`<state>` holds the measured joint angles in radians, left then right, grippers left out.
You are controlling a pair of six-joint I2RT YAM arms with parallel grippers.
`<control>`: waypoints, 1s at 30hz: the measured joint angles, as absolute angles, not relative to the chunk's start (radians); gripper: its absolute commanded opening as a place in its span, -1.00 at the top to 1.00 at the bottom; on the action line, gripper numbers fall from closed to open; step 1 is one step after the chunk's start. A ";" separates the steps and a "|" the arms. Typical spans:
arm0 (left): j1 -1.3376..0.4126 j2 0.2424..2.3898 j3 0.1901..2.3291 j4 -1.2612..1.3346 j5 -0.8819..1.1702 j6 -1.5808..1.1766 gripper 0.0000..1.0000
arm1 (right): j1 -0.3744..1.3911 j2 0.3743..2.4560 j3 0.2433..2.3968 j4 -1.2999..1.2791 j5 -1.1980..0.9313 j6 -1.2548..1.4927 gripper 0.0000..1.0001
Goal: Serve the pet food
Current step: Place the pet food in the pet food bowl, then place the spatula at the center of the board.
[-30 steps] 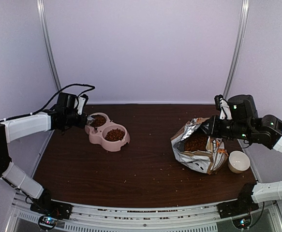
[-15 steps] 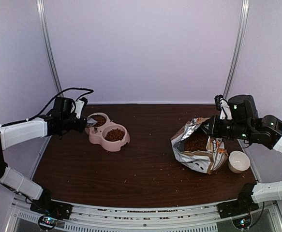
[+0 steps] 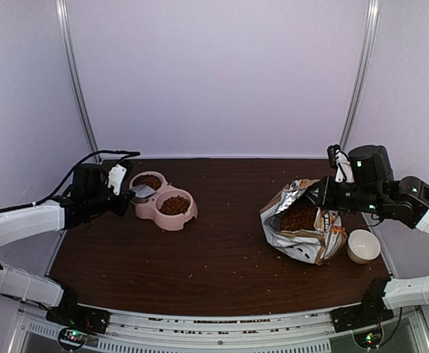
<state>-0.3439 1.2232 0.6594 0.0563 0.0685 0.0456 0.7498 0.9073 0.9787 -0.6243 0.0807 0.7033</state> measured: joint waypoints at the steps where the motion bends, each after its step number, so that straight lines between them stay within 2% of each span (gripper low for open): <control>1: -0.348 1.223 0.656 0.056 0.070 0.053 1.00 | 0.750 0.907 0.978 -0.624 0.081 0.703 1.00; 15: -0.466 1.263 0.672 0.014 0.018 0.135 1.00 | 0.747 0.900 0.970 -0.618 0.078 0.703 1.00; 30: -0.588 1.367 0.918 -0.248 -0.121 0.244 1.00 | 0.739 0.882 0.953 -0.608 0.068 0.702 1.00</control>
